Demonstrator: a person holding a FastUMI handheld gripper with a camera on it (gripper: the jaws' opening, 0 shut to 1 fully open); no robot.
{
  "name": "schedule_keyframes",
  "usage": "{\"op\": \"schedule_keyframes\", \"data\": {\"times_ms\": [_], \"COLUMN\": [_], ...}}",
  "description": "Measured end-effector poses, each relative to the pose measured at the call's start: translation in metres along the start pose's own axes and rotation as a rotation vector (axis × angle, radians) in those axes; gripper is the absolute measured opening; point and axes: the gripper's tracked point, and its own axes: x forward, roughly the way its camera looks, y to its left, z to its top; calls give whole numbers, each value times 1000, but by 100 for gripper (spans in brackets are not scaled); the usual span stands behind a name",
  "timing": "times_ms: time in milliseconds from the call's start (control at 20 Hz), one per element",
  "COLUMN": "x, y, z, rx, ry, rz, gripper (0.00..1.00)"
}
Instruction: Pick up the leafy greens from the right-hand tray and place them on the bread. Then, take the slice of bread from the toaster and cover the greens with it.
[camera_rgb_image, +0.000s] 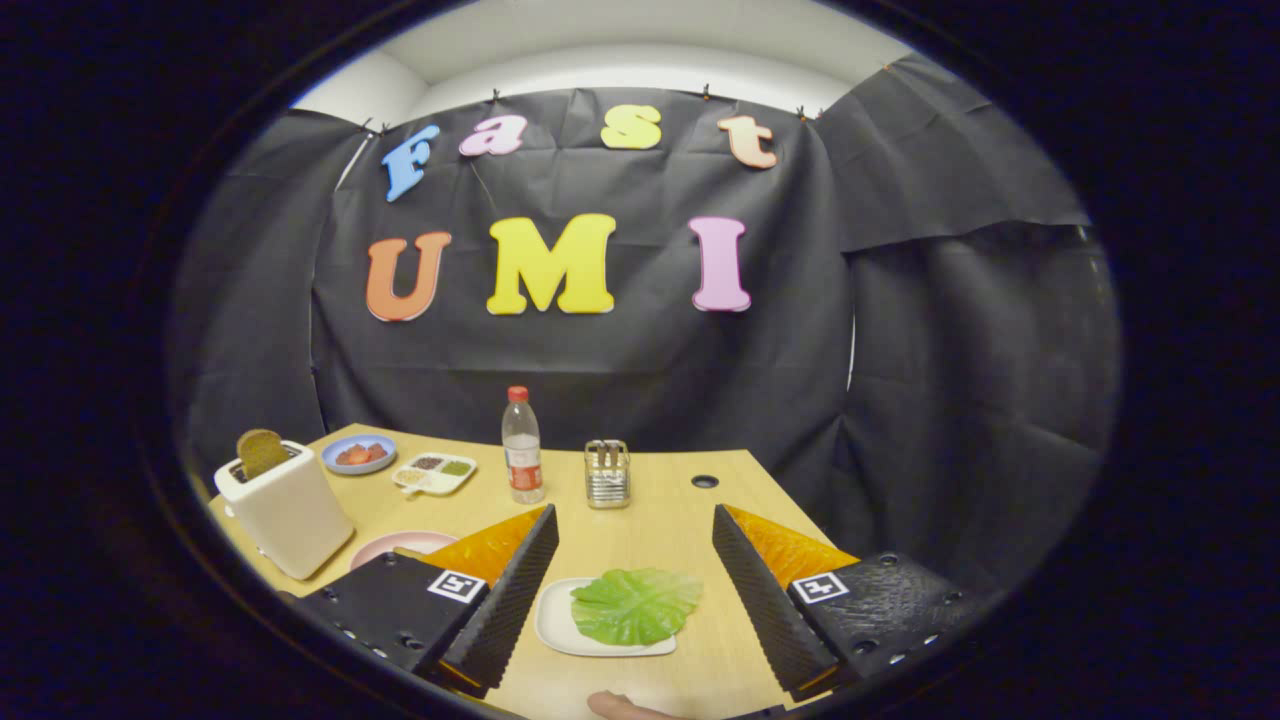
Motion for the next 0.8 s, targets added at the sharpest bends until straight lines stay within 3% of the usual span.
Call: {"op": "schedule_keyframes", "data": {"times_ms": [450,800], "x": [111,133], "y": [-38,-37], "z": [-101,-149], "rx": [17,1], "ry": [310,465], "rz": [-61,-64], "gripper": [95,95]}}
